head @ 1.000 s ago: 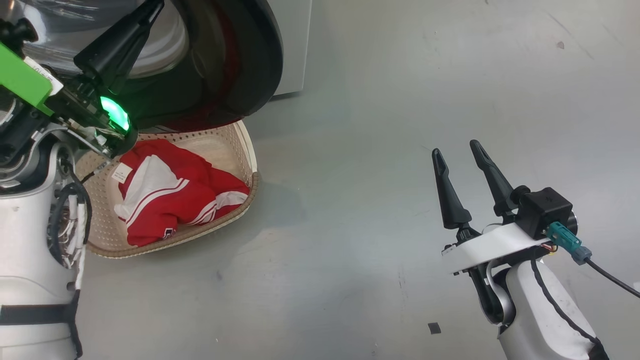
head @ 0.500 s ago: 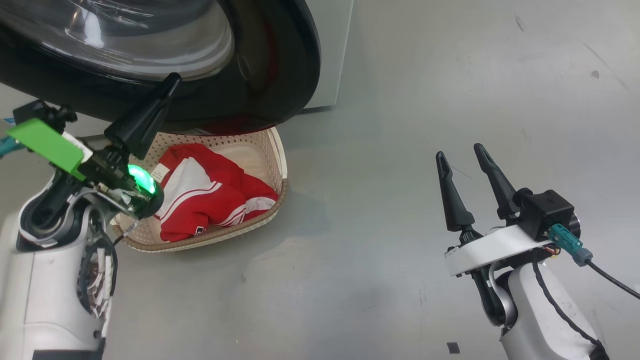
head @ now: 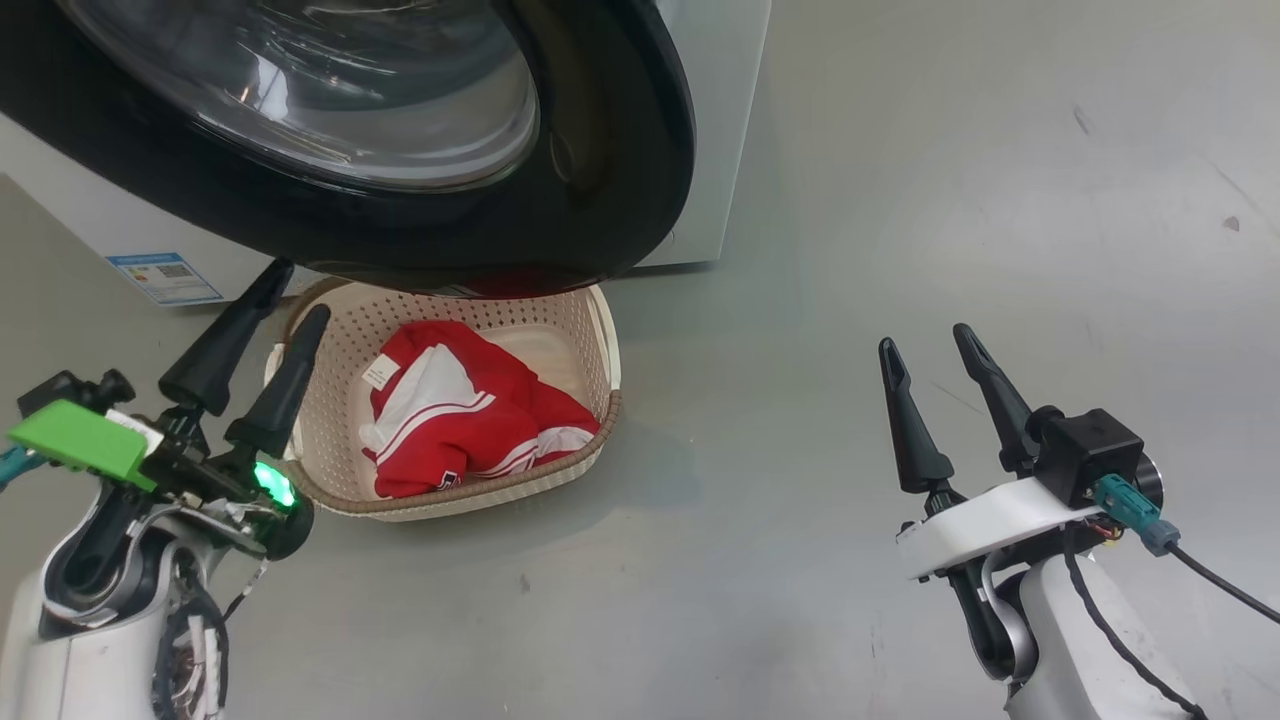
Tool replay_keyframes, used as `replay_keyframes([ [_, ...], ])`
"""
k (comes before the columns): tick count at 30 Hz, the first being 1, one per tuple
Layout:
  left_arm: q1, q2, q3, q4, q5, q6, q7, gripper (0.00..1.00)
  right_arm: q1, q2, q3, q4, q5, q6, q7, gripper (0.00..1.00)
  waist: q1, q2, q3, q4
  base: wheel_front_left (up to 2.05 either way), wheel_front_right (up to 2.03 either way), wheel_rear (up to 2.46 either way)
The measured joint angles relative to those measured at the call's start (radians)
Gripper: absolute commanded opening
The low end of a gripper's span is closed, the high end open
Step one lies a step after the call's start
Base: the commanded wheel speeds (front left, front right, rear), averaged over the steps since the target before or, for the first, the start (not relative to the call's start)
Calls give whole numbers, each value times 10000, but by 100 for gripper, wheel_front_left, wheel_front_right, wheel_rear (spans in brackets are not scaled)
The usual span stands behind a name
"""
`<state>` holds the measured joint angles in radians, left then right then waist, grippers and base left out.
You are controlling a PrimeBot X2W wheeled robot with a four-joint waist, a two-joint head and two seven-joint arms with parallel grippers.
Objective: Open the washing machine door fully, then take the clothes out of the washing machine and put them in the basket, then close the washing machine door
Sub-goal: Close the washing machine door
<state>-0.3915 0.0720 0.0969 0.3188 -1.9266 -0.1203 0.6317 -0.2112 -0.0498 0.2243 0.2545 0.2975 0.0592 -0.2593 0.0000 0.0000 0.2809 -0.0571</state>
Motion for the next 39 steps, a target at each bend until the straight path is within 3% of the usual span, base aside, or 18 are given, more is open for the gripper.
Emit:
replay_keyframes([
  [9, 1323, -353, 1313, -836, -71, -2, -1057, 100, 412, 2, 23, 161, -10, 4, 0, 100, 0, 0, -579, 144, 0, 0, 0],
  [13, 1848, -391, 1400, -1283, 652, -2, -1661, 100, 610, 0, -36, 184, -10, 2, 0, 100, 0, 0, -816, 210, 0, 0, 0],
  [23, 3109, -134, 688, -2550, 5584, -2, -3977, 100, 831, 8, -21, 259, -12, 4, 0, 100, 0, 0, -1340, 315, 0, 0, 0],
  [35, 4026, 1154, -978, -3093, 11557, 10, -6683, 100, 1208, 13, -140, 293, -90, 0, 0, 100, 0, 0, -1971, 351, 0, 0, 0],
  [39, 4250, 1187, -1383, -3085, 12866, 462, -7258, 100, 1257, 15, -219, 286, -90, 0, 0, 100, 0, 0, -2151, 350, 0, 0, 0],
])
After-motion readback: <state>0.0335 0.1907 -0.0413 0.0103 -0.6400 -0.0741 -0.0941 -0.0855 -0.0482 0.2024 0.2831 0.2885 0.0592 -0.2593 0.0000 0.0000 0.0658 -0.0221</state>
